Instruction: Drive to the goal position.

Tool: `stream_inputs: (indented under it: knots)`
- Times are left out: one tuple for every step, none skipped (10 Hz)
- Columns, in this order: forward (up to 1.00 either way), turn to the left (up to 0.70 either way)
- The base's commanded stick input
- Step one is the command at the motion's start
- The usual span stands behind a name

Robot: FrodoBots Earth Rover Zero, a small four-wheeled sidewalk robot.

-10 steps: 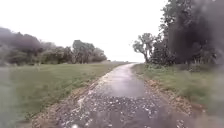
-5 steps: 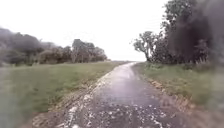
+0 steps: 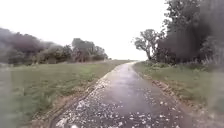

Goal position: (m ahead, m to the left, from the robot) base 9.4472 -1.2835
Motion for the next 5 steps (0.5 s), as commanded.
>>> stream_inputs:
  knots:
    - [0.70, 0.00]
    - [0.70, 0.00]
    - [0.70, 0.00]
    - [0.70, 0.00]
    - [0.70, 0.00]
